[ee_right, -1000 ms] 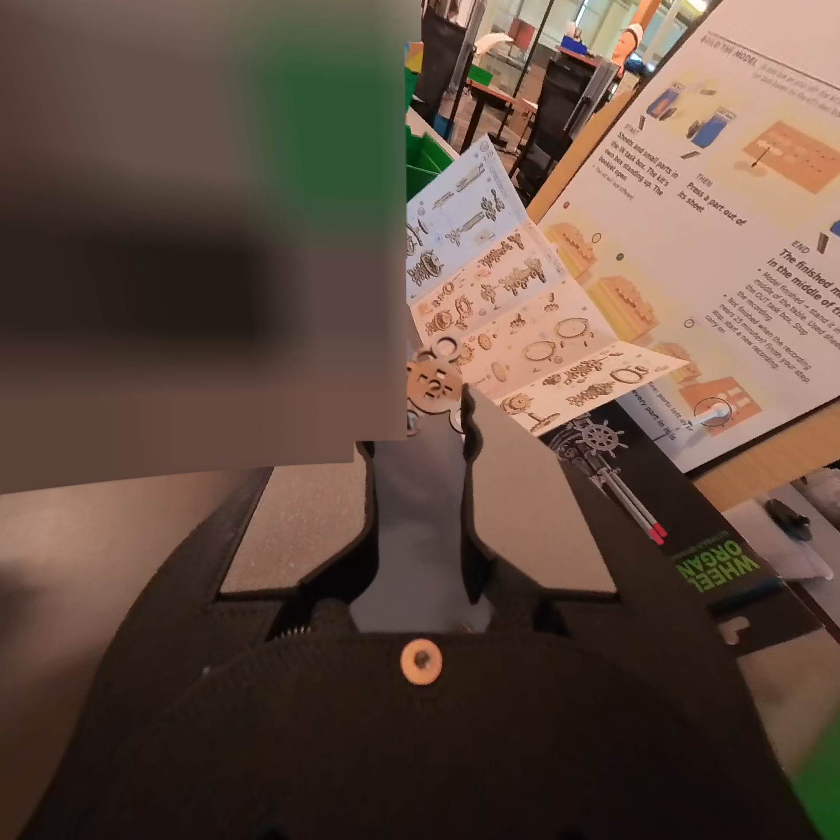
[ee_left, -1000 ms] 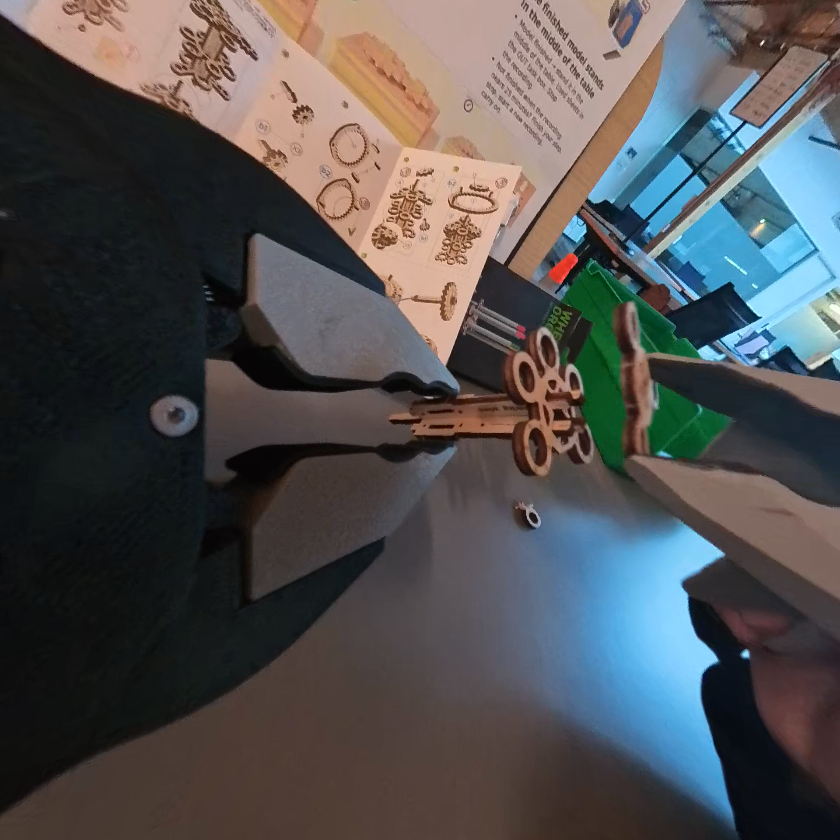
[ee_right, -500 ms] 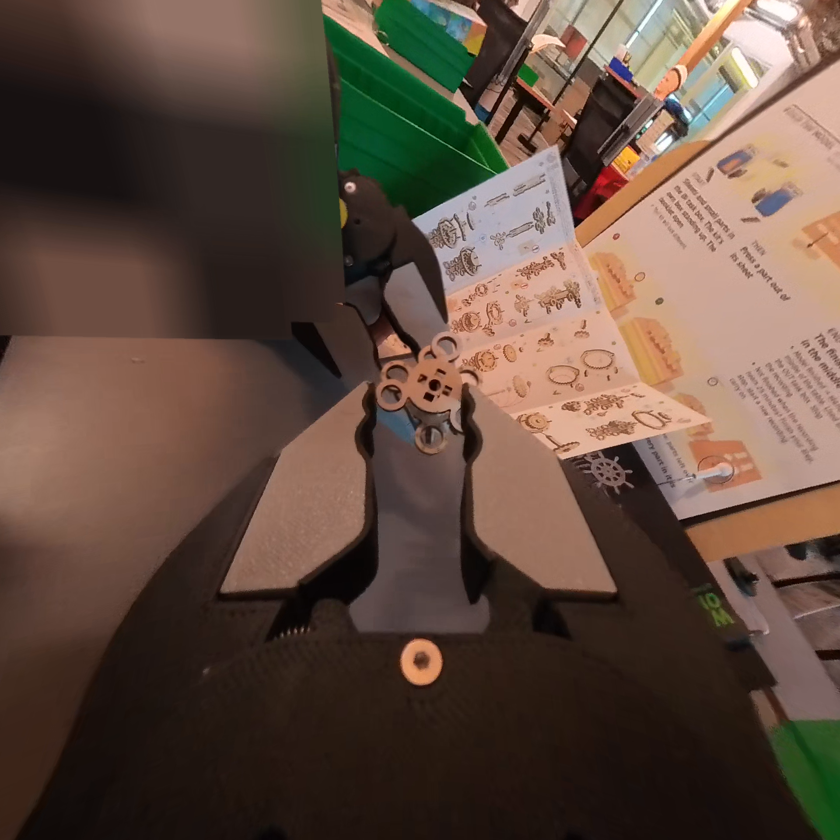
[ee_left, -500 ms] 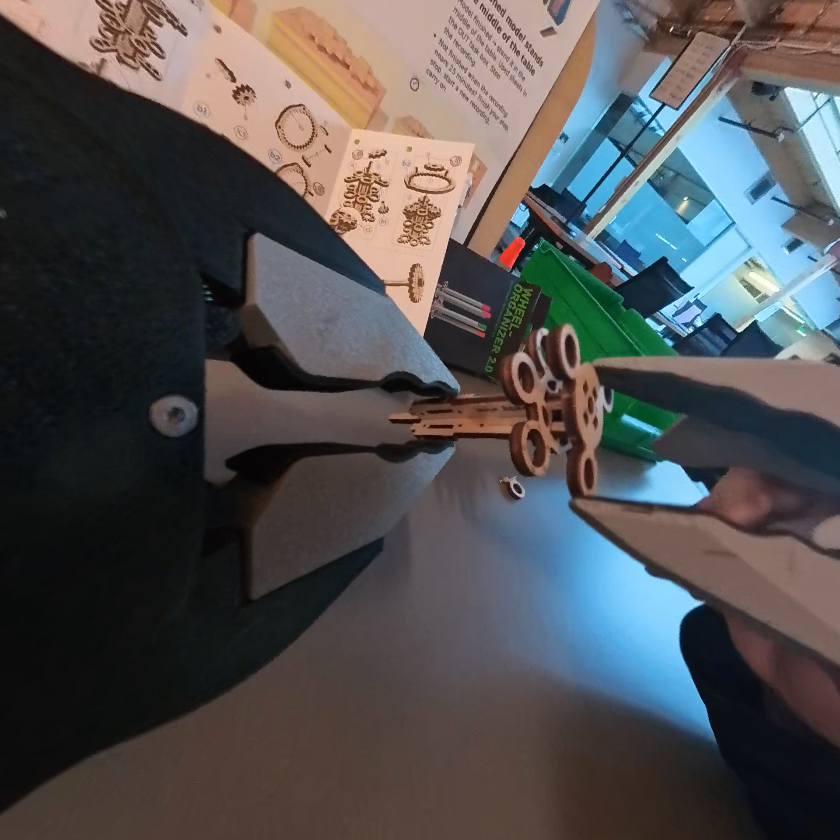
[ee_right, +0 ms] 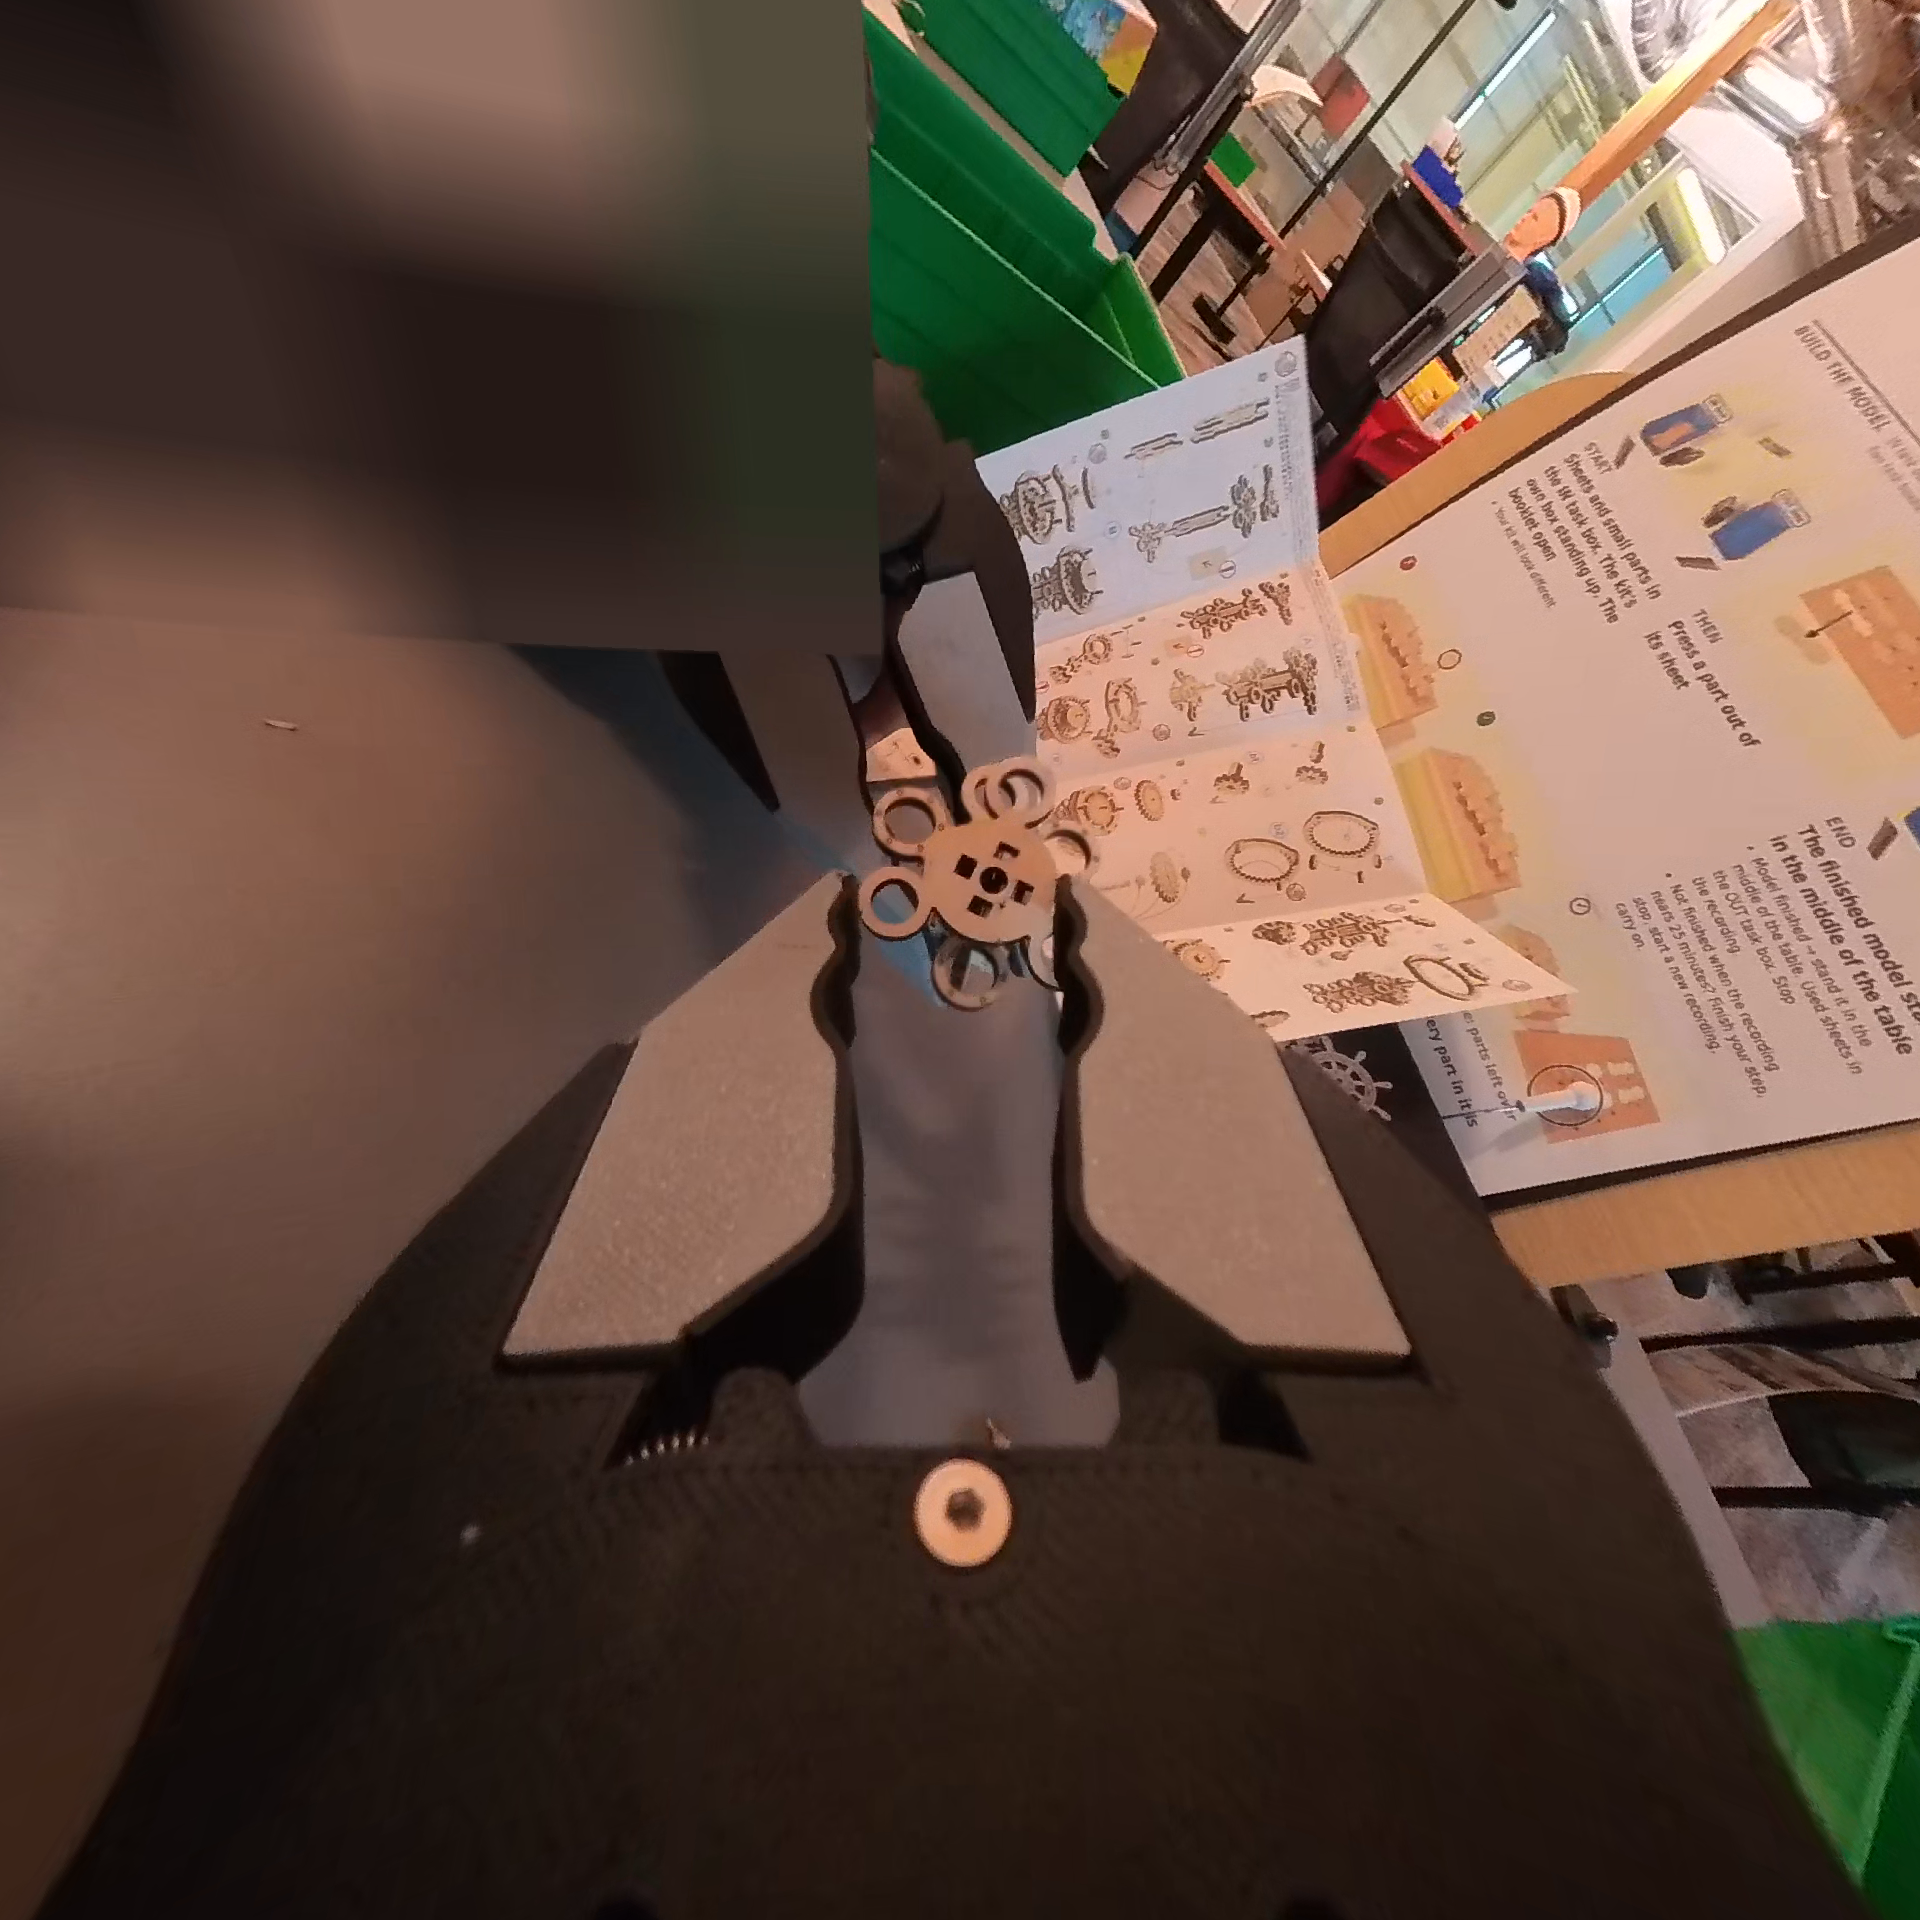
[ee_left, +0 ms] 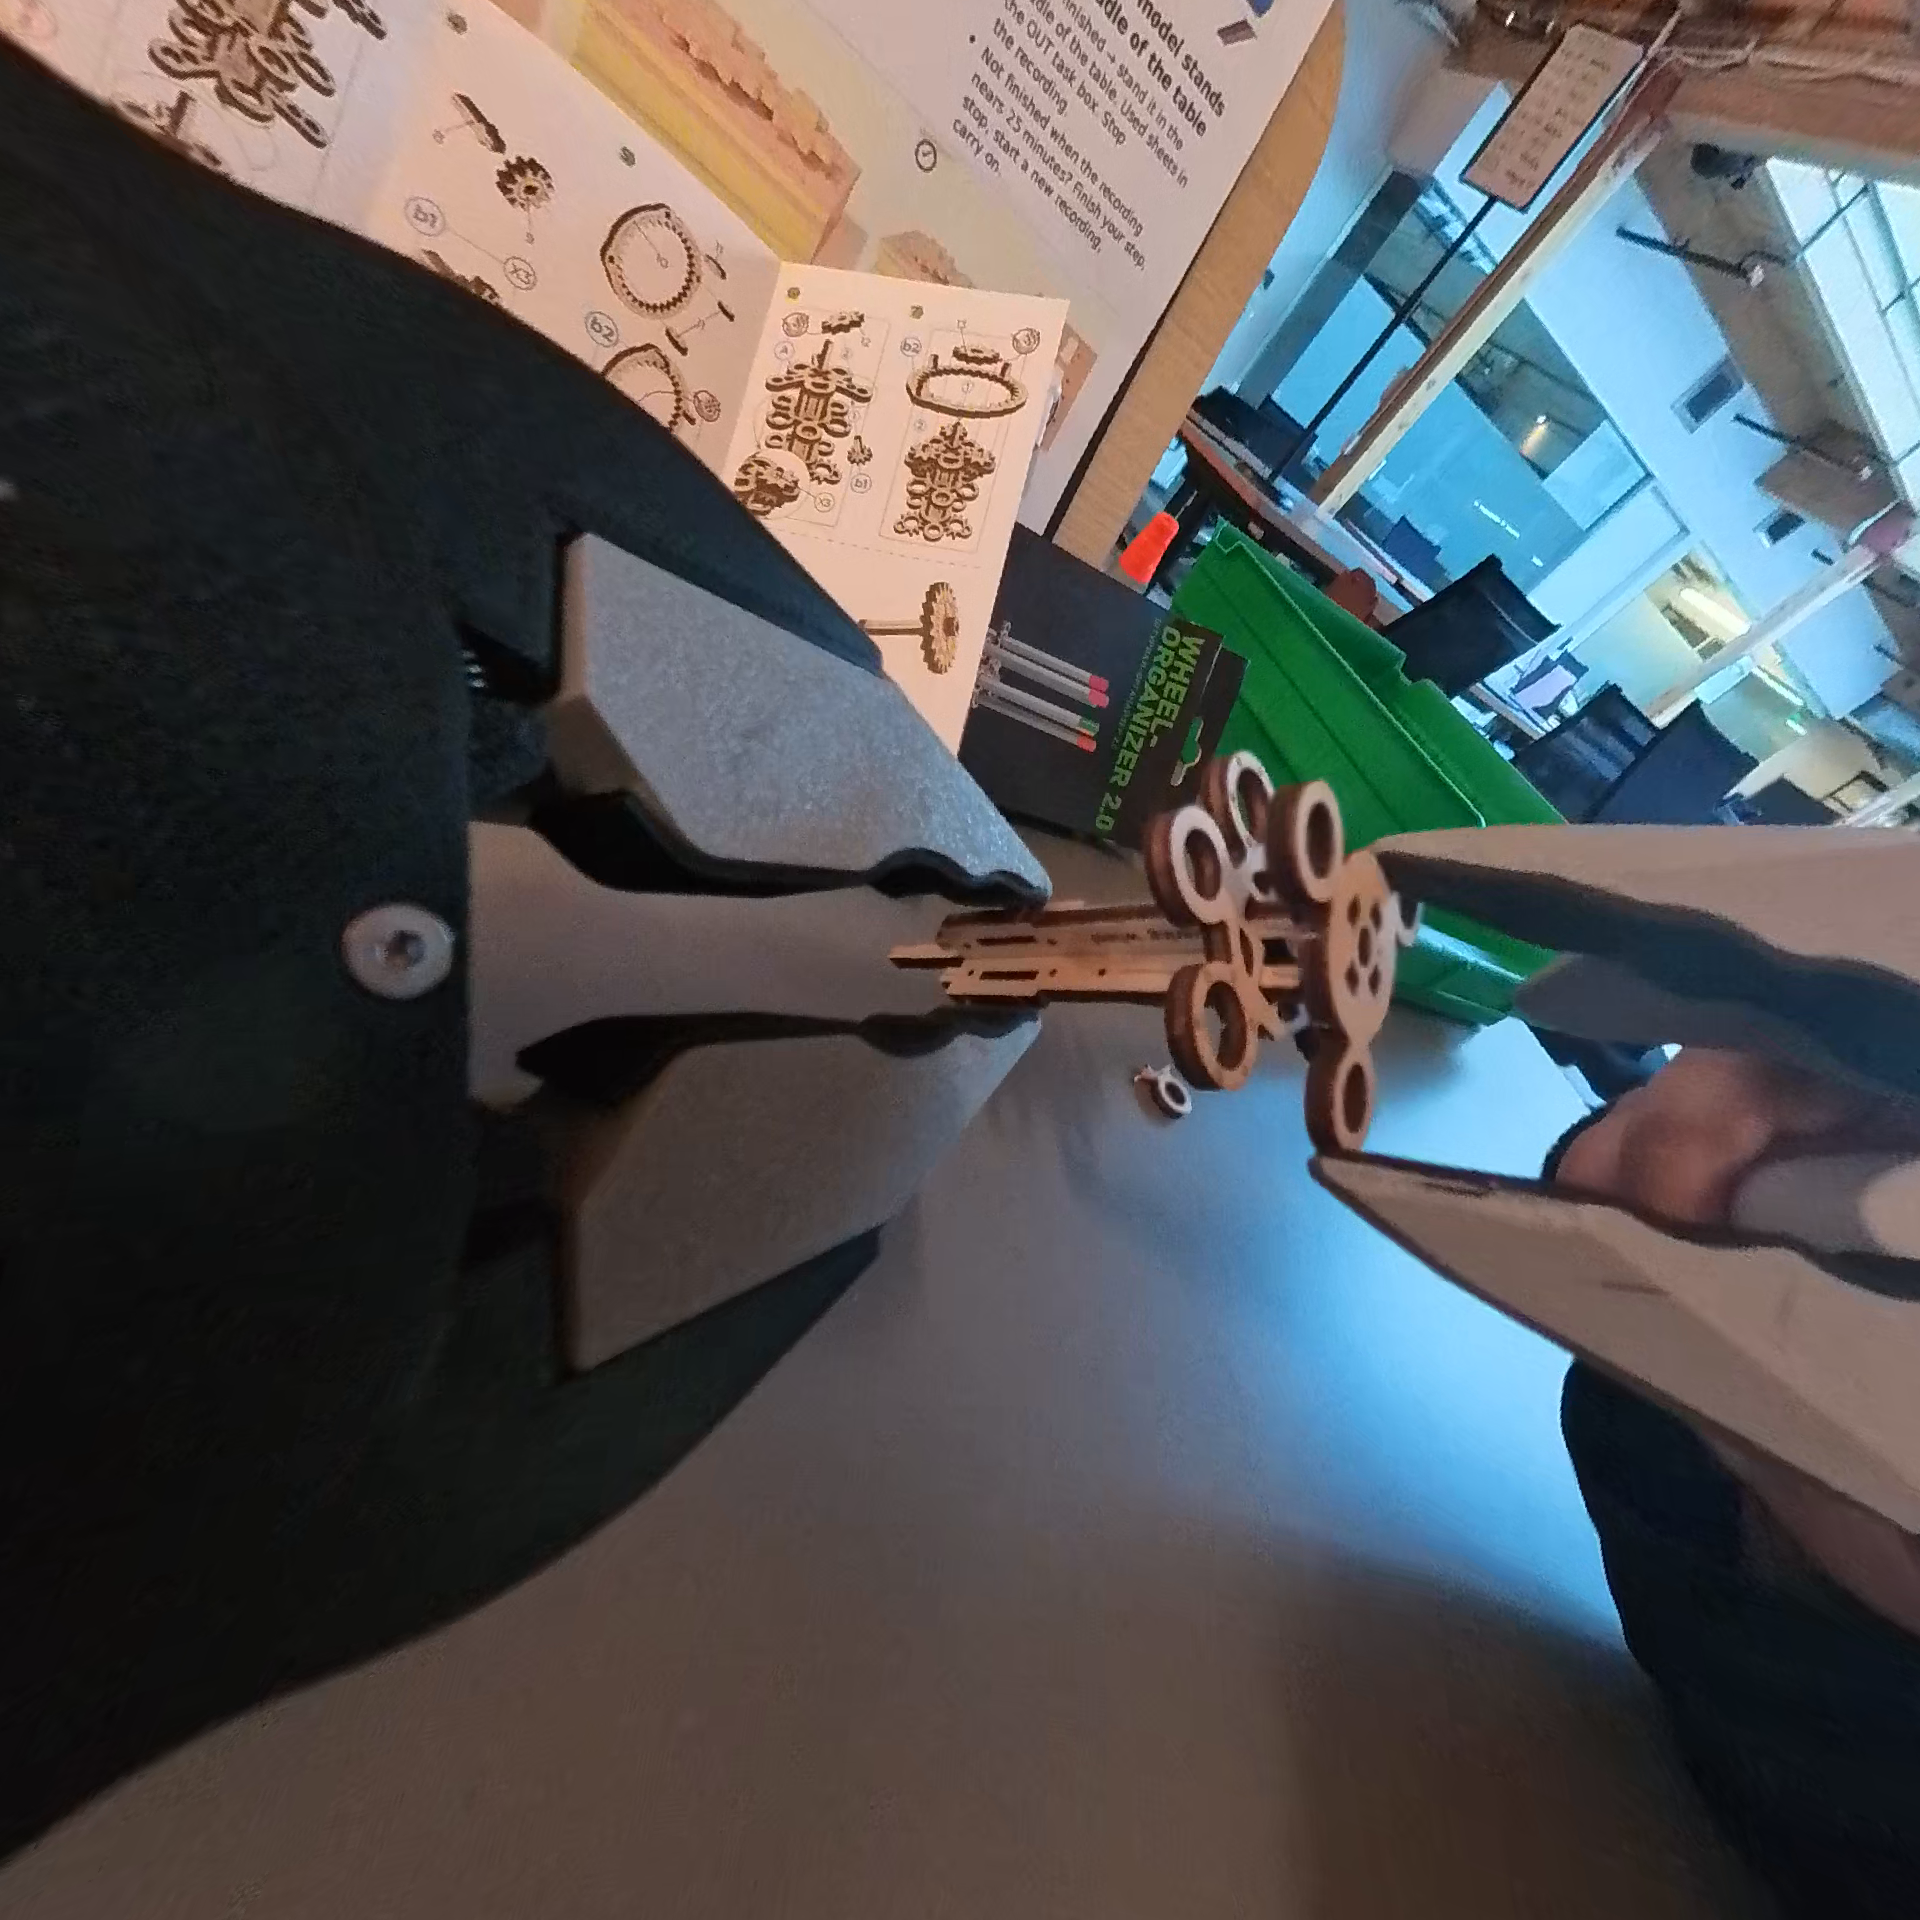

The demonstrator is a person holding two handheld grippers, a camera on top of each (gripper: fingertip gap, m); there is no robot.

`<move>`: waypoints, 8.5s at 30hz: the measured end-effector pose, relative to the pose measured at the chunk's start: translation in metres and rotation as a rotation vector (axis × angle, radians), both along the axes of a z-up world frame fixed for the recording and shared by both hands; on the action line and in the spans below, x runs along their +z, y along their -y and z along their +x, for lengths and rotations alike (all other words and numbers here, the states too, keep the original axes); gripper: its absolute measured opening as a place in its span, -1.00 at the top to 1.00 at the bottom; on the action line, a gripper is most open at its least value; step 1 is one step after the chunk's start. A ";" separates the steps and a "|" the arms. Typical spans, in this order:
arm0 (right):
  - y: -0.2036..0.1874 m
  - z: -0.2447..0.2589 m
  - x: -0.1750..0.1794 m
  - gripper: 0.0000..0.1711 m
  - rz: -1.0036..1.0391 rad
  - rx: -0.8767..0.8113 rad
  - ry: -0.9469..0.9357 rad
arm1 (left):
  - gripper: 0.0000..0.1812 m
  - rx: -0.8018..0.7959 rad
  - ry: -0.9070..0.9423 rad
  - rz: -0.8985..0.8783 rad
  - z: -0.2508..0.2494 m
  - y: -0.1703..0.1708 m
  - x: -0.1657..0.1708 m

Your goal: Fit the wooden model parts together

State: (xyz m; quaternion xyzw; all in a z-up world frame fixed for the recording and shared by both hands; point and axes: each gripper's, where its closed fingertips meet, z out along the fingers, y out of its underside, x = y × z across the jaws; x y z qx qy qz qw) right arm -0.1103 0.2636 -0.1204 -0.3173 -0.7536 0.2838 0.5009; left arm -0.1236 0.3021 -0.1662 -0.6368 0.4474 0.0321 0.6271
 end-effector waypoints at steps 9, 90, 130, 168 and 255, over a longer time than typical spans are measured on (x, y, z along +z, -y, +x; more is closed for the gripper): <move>0.004 0.002 -0.005 0.60 0.014 0.030 0.030 | 0.83 -0.036 -0.032 0.000 0.003 0.002 -0.004; -0.004 0.003 -0.019 0.60 -0.163 -0.008 0.125 | 0.84 0.108 -0.056 -0.217 0.003 0.002 -0.025; -0.001 0.016 -0.034 0.60 -0.096 0.067 0.224 | 0.85 0.055 -0.109 -0.277 0.014 0.008 -0.038; -0.007 0.012 -0.051 0.60 -0.038 -0.018 0.275 | 0.87 0.188 -0.223 -0.327 0.002 0.005 -0.050; -0.017 -0.025 -0.013 1.00 -0.589 -0.029 0.253 | 0.84 -0.060 0.350 -0.712 0.019 0.023 -0.032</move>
